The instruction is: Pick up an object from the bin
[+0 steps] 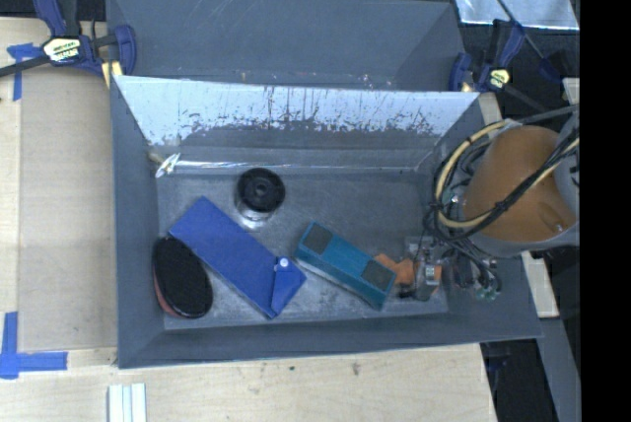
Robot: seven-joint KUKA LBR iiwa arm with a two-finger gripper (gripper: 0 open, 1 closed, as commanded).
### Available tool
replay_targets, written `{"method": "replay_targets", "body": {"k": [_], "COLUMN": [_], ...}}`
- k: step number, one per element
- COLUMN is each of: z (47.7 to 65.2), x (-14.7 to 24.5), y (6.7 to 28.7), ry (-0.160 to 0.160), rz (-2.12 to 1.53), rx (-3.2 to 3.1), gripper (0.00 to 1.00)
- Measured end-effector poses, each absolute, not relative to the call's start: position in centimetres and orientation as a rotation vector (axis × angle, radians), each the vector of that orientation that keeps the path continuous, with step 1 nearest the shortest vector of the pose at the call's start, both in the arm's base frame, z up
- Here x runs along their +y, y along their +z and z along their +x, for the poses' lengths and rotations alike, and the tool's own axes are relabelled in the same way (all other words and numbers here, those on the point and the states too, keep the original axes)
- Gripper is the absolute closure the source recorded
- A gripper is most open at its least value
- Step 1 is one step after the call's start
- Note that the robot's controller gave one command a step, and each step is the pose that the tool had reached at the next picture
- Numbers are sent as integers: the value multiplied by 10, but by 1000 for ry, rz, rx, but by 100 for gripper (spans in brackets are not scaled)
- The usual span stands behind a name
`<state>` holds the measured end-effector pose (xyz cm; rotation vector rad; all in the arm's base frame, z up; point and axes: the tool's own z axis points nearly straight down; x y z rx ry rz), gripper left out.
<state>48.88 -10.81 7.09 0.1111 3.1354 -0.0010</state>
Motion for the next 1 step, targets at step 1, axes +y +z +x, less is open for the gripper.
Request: {"method": "replay_targets", "body": {"k": [1], "z": [501], "x": [-86], "y": [214], "ry": [-1], "rz": [67], "rx": [3136], "gripper": [100]}}
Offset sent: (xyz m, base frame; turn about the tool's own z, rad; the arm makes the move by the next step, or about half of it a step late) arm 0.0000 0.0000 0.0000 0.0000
